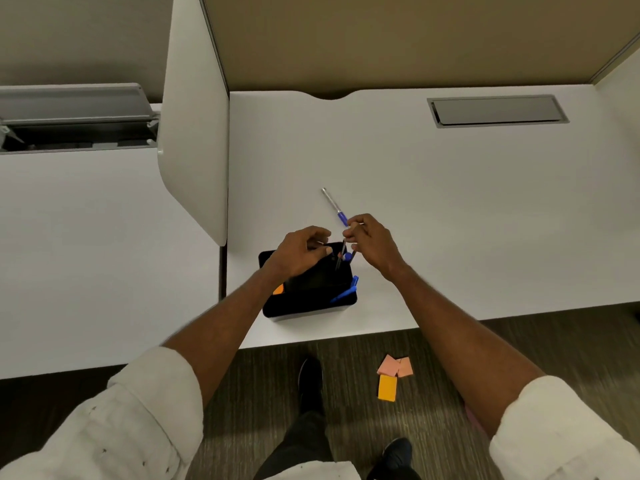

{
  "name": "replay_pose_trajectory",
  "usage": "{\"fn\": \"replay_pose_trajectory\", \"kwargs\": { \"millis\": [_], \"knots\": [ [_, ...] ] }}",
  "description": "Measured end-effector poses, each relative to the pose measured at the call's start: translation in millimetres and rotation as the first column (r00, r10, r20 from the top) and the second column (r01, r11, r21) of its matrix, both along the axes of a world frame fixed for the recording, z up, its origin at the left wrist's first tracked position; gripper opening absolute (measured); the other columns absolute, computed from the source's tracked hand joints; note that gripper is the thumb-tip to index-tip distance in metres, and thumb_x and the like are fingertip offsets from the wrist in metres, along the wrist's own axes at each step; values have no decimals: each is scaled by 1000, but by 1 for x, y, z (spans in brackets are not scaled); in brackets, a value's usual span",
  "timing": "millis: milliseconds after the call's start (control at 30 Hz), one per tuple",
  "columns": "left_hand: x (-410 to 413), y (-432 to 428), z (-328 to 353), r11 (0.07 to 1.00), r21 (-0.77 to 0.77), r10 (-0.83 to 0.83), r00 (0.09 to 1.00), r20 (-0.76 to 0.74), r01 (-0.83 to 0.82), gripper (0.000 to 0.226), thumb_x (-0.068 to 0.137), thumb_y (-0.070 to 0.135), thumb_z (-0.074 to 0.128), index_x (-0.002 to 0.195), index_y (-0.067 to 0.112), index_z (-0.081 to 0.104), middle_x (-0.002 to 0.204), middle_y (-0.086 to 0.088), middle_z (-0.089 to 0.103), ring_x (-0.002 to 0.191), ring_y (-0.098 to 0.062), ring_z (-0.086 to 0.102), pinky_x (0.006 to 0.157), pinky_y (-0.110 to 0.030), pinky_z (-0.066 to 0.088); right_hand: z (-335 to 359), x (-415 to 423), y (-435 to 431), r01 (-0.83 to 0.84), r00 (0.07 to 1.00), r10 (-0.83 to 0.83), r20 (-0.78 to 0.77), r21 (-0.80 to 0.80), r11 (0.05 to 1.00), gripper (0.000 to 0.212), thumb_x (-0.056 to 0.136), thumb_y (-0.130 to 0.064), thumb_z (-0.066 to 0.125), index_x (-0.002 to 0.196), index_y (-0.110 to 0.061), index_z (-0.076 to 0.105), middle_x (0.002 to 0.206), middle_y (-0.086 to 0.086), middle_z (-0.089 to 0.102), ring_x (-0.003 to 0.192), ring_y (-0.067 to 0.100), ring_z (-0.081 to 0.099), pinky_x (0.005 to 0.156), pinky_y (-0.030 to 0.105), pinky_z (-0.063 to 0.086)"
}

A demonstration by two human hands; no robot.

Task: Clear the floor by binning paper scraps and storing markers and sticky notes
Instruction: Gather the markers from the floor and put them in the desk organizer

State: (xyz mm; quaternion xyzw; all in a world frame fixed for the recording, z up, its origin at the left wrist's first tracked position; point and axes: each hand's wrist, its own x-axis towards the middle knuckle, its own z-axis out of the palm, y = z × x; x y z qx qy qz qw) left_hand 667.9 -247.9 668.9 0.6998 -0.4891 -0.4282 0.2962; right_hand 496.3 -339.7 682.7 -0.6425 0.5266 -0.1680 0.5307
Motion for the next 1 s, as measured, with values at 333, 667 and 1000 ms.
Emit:
{"fn": "replay_pose_trajectory", "kwargs": {
  "millis": [333, 667, 1000],
  "knots": [
    [15, -3, -14, 992, -87, 86, 996, -33, -89, 29, 96, 10, 59, 119, 24, 68, 115, 14, 72, 103, 5, 66, 89, -2, 46, -54, 15, -83, -149, 930, 52, -365, -243, 959, 39, 96, -15, 65, 133, -8, 58, 140, 15, 52, 130, 29, 51, 106, 30, 37],
    [11, -39, -21, 987, -156, 22, 999, -36, -28, 30, 98, 12, 59, 126, 16, 66, 124, 4, 69, 111, -3, 64, 99, -18, 53, -105, 9, -122, -397, 783, 135, -607, -320, 860, 42, 98, -12, 60, 139, -5, 53, 145, 15, 50, 133, 31, 47, 112, 33, 36],
    [7, -179, -58, 951, -59, -264, 900, 348, 302, 46, 99, 16, 58, 144, 11, 48, 145, -9, 52, 134, -23, 48, 116, -30, 34, -127, -11, -158, -190, 875, -101, -473, -529, 827, 37, 97, -10, 61, 134, -6, 55, 141, 11, 51, 131, 28, 49, 109, 37, 46]
  ]
}}
